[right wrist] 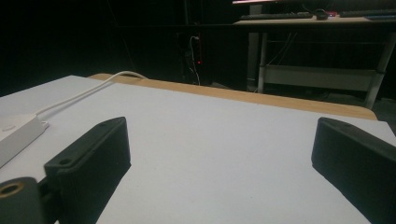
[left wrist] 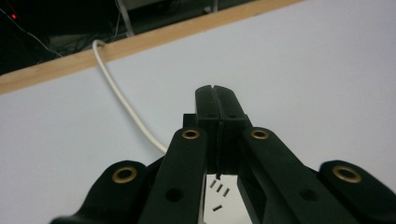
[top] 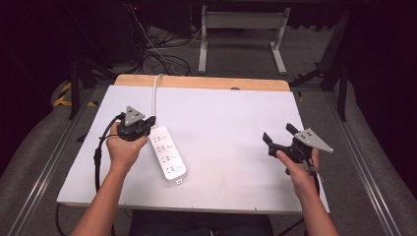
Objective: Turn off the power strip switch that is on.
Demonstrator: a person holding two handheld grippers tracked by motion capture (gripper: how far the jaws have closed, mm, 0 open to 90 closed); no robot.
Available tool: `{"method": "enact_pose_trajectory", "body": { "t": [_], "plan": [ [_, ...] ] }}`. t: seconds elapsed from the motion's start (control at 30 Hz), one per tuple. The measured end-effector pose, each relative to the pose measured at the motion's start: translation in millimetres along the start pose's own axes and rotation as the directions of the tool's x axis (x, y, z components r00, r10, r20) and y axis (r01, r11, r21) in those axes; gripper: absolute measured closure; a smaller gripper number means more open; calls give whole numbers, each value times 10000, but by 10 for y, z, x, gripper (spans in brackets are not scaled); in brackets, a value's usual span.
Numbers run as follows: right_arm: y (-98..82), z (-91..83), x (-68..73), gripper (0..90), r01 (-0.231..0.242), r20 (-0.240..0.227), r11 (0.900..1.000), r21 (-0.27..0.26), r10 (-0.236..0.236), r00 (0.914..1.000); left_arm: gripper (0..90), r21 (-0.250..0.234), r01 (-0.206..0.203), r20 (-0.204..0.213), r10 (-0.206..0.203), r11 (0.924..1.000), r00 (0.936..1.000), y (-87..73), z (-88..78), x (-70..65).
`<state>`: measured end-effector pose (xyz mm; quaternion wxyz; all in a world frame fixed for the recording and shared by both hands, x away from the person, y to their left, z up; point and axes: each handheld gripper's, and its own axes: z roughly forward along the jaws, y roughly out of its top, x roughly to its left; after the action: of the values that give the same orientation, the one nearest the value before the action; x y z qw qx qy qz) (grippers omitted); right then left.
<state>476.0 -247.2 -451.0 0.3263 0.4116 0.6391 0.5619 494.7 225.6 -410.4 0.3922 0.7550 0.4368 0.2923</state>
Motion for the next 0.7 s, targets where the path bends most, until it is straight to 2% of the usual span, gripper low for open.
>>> {"method": "enact_pose_trajectory", "body": {
  "t": [0.1,0.13,0.2,0.27,0.3,0.33,0.43,0.57,0.6,0.7],
  "plan": [
    [1,0,-4,51,-28,-9,10000,0,28,10000,900,543,38,269,-53,9985,9996,32,96,-26],
    [1,0,-5,52,-32,-8,10000,2,32,10000,900,543,38,269,-53,9985,9996,32,96,-26],
    [1,-3,-9,52,-3,-21,10000,12,3,10000,900,1248,-144,391,96,9921,9992,53,195,-46],
    [3,-4,-9,53,-26,-34,10000,-12,26,10000,900,1670,-278,388,216,9856,9990,61,246,-62],
    [3,-4,-9,53,-26,-34,10000,-12,26,10000,900,1670,-278,388,216,9856,9990,61,246,-62],
    [3,-2,-11,54,-49,-39,10000,-12,49,10000,900,2067,-265,489,167,9780,9987,66,291,-75],
    [1,1,-15,53,-82,-54,10000,3,82,10000,900,2724,-342,681,162,9616,9975,58,379,-92],
    [2,-3,-8,53,-71,-45,10000,8,71,10000,900,3317,-334,795,73,9428,9968,33,480,-106],
    [1,-3,-7,53,-74,-43,10000,11,74,10000,900,3317,-334,795,73,9428,9968,33,480,-106],
    [-1,1,-6,51,-107,-48,9999,26,107,9999,900,3588,-420,740,165,9325,9971,26,520,-103]
  ]
}}
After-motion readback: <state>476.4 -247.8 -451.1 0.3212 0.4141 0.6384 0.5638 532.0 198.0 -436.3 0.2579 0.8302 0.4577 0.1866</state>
